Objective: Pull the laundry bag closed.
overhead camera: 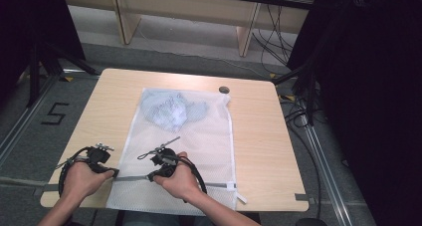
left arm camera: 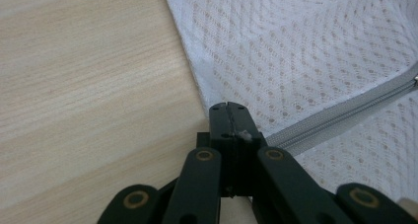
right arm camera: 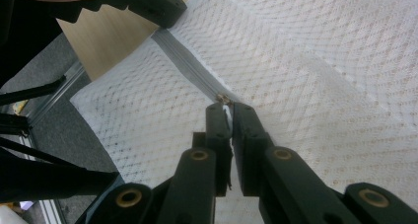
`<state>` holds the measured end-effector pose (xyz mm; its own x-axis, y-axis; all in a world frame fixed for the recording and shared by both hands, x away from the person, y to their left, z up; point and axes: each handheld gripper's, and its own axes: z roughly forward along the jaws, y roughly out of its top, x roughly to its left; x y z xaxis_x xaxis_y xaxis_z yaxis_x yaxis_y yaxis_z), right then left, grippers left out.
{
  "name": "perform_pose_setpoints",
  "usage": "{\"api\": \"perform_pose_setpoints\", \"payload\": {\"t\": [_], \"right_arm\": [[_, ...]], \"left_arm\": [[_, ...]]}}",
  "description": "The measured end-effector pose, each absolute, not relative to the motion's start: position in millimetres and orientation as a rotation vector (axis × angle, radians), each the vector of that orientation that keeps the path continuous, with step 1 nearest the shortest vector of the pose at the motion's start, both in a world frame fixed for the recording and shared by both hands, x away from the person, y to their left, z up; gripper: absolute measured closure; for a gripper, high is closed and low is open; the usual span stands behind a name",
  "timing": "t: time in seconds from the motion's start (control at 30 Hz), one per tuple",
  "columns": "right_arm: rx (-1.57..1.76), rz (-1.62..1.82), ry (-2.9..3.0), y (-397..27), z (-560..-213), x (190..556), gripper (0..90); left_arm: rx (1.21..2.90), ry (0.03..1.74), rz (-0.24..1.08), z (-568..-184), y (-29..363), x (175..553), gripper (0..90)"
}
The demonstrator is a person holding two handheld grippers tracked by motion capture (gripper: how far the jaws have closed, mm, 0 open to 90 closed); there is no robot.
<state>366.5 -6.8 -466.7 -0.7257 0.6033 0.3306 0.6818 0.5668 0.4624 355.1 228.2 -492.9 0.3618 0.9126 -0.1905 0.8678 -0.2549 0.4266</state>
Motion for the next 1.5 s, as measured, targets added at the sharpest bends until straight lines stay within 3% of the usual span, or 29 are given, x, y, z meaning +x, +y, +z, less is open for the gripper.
{"api": "perform_pose_setpoints", "payload": {"t": [1.5], "right_arm": [[-1.115, -0.828, -2.677, -24, -465, 368, 87.0]], "left_arm": [[2.189, 1.532, 0.114, -492, 230, 355, 89.9]]}}
